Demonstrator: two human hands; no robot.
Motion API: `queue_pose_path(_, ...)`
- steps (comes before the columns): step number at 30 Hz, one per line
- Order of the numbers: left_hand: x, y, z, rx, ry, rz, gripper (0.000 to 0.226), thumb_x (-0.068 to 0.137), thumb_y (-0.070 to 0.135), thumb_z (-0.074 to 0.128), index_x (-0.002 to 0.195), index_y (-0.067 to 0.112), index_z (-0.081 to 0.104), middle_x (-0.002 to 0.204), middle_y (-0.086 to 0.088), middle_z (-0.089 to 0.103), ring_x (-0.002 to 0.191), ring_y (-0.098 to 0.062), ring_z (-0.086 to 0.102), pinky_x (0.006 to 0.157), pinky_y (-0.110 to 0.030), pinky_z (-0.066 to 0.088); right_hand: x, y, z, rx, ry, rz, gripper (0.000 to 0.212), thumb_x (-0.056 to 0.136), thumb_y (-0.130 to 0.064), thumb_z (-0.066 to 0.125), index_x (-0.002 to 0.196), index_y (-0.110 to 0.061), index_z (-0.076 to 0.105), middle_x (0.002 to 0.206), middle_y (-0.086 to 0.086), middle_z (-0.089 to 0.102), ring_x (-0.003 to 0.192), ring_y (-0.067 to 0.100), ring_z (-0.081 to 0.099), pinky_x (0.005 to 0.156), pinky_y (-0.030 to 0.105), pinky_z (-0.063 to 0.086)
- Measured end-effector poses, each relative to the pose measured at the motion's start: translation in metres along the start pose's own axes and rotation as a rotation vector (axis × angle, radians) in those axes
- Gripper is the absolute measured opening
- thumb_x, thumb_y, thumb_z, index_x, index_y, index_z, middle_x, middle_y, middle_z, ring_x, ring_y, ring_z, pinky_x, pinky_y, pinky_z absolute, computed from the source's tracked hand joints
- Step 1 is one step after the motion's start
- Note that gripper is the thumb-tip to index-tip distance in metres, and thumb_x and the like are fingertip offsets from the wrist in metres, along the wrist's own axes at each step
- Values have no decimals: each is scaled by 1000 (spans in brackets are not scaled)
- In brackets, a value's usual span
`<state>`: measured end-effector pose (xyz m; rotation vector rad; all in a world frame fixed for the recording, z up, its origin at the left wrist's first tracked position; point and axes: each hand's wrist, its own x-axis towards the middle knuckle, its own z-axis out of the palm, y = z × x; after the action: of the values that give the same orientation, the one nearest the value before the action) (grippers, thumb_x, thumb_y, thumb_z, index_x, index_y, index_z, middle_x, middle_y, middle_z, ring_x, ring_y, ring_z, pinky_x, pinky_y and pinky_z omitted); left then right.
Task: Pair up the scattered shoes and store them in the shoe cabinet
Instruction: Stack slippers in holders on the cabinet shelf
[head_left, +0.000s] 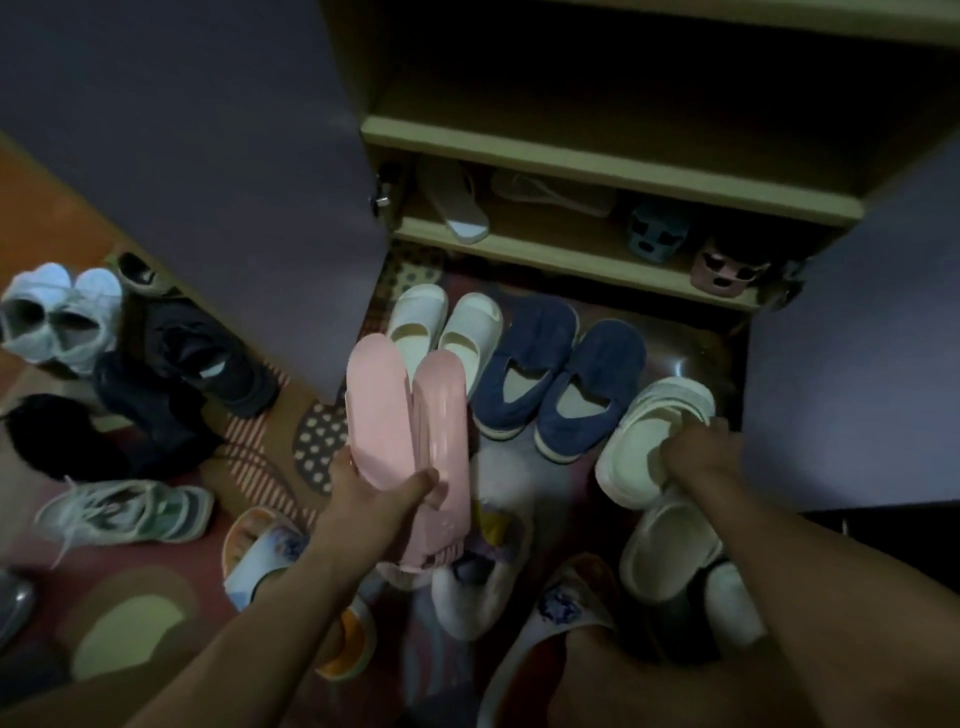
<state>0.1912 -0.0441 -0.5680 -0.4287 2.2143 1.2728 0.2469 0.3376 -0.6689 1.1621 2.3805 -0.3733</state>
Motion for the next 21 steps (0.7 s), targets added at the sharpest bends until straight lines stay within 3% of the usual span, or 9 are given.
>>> queue_pose_path(2, -4, 9, 6, -29, -54, 23, 96, 71, 44, 86, 144, 23, 27, 132, 0, 52, 116, -27, 57, 96, -54, 53, -19, -3, -29, 176, 197, 11, 56, 91, -27, 57, 143, -11, 46, 147, 23, 37, 132, 38, 39, 113, 41, 32)
queue_pose_path(5, -13, 23, 18, -50, -90, 50, 100, 62, 46, 89, 140, 18, 34, 125, -2, 58, 110, -25, 60, 94, -52, 54, -54, -12, -75, 379, 473, -126, 53, 88, -19, 59, 140, -13, 50, 138, 24, 42, 123, 42, 45, 107, 39, 41)
queue_pose_path(10, -41, 44, 36, -110, -191, 121, 99, 55, 53, 87, 135, 20, 39, 122, -1, 63, 107, -24, 65, 95, -49, 55, -122, -42, -144, 410, 787, -493, 58, 80, -9, 54, 135, -25, 51, 130, 18, 37, 108, 41, 48, 94, 41, 47)
queue_pose_path(14, -67, 61, 48, -59, -216, 237, 85, 65, 48, 87, 128, 26, 35, 117, 3, 61, 105, -20, 64, 93, -45, 56, -166, -64, -154, 240, 918, -575, 57, 78, -8, 53, 133, -23, 48, 132, 21, 36, 112, 47, 46, 90, 47, 49)
queue_pose_path(17, -88, 71, 57, -71, -190, 409, 81, 64, 36, 90, 124, 28, 36, 116, 6, 57, 103, -13, 61, 76, -29, 58, -182, -64, -135, 212, 847, -630, 42, 93, -30, 48, 134, -28, 44, 132, 11, 39, 114, 36, 46, 91, 45, 46)
queue_pose_path(19, -98, 78, 61, -31, -148, 517, 81, 58, 44, 89, 120, 32, 38, 115, 7, 54, 102, -13, 58, 75, -29, 56, -186, -58, -122, 215, 750, -641, 39, 92, -43, 46, 131, -38, 39, 126, 0, 39, 109, 26, 50, 89, 41, 46)
queue_pose_path(21, -104, 80, 65, 15, -92, 567, 79, 54, 54, 85, 116, 33, 41, 112, 7, 55, 101, -16, 59, 81, -40, 57, -195, -52, -111, 239, 539, -700, 38, 89, -23, 54, 126, -24, 56, 136, 6, 39, 118, 32, 50, 97, 39, 46)
